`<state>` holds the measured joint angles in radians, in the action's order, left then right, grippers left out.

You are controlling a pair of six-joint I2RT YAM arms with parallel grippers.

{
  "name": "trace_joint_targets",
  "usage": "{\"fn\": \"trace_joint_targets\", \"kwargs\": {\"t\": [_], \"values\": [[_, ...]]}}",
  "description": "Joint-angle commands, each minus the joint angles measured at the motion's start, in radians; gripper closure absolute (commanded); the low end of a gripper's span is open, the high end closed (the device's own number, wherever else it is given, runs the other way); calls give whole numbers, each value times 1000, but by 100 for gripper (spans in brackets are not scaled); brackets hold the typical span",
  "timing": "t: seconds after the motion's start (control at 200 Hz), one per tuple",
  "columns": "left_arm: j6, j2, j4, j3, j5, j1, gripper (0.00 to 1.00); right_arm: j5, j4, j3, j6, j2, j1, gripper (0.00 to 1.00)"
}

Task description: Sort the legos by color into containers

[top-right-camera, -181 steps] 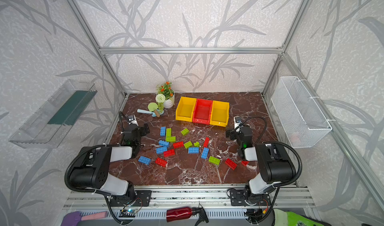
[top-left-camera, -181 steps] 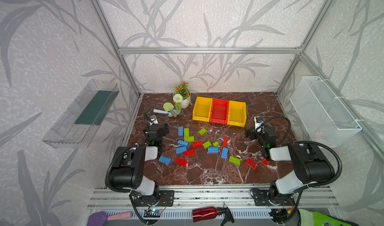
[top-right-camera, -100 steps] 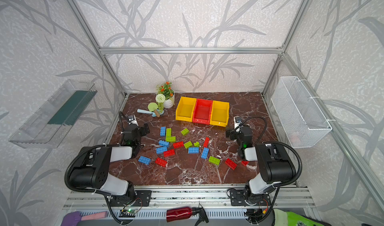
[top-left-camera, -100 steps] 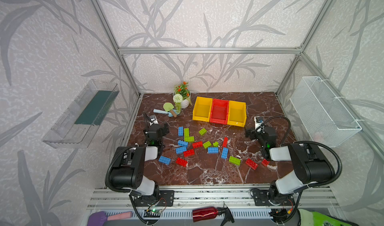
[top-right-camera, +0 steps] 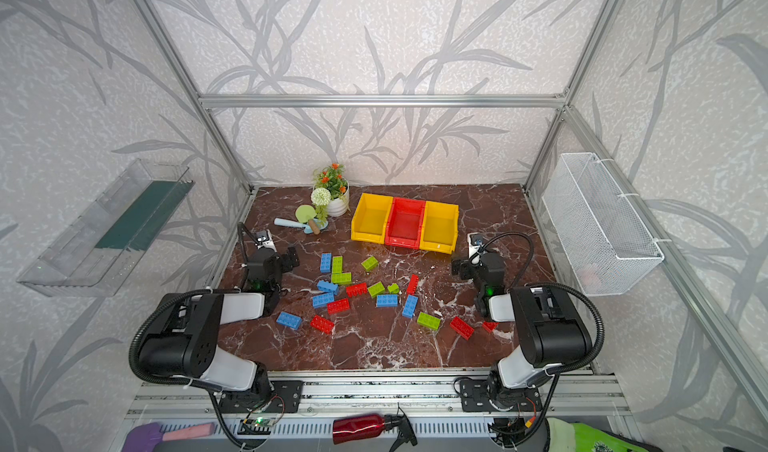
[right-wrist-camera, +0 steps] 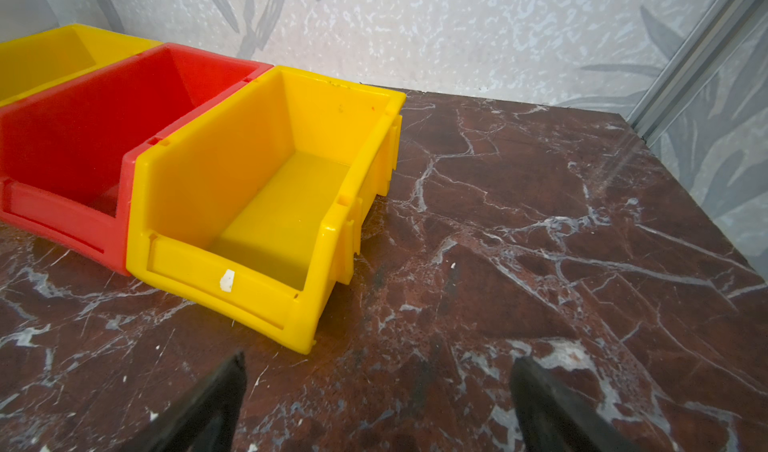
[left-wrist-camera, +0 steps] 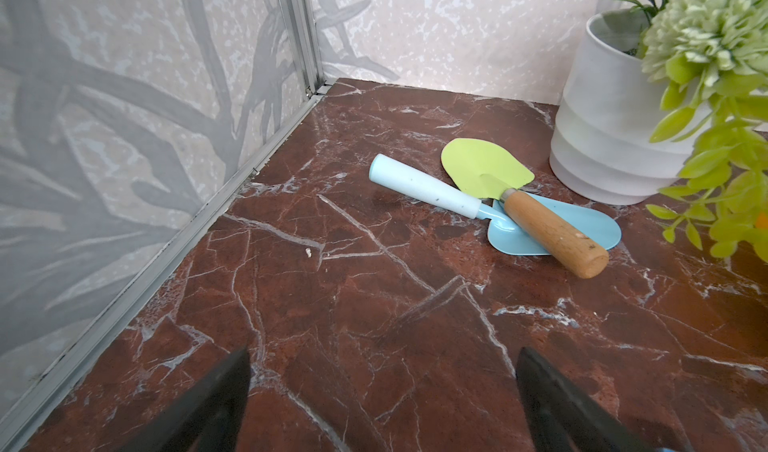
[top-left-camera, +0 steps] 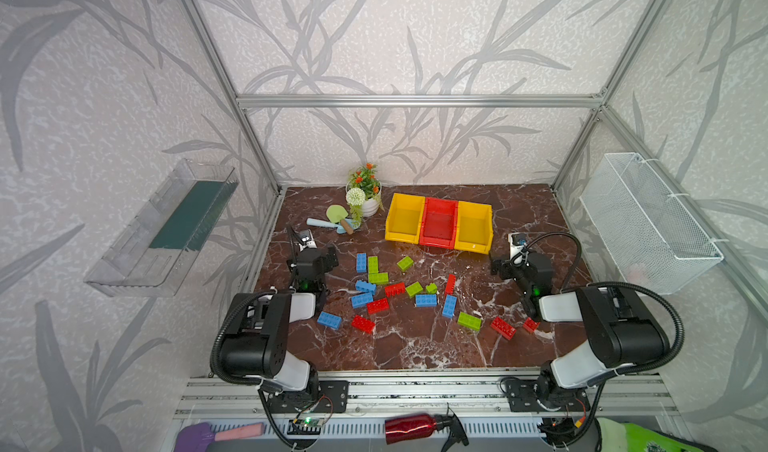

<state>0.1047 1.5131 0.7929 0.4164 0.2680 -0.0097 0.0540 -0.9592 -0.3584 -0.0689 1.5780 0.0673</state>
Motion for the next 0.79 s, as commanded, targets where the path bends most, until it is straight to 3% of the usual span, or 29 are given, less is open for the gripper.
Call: {"fn": "trace_joint_targets", "kwargs": {"t": [0.0, 0.525, 0.615, 0.71, 0.755, 0.79], "values": [[-16, 7, 8, -10, 11, 6, 1, 6, -9, -19, -3, 6, 4, 1], [-14, 7, 5, -6, 11, 5, 1, 5, -12, -18, -2, 5, 3, 1], [-16, 7, 5, -9, 11, 5, 1, -63, 1, -8, 19, -43, 6, 1], [-13, -16, -31, 11, 26, 5, 1, -163, 194, -48, 34, -176, 22, 1], [-14, -55, -193, 71, 27, 4, 1, -309, 391, -125, 57, -221, 45, 1], [-16, -81, -331, 136, 26, 4, 1, -439, 664, -230, 110, -260, 63, 1]]}}
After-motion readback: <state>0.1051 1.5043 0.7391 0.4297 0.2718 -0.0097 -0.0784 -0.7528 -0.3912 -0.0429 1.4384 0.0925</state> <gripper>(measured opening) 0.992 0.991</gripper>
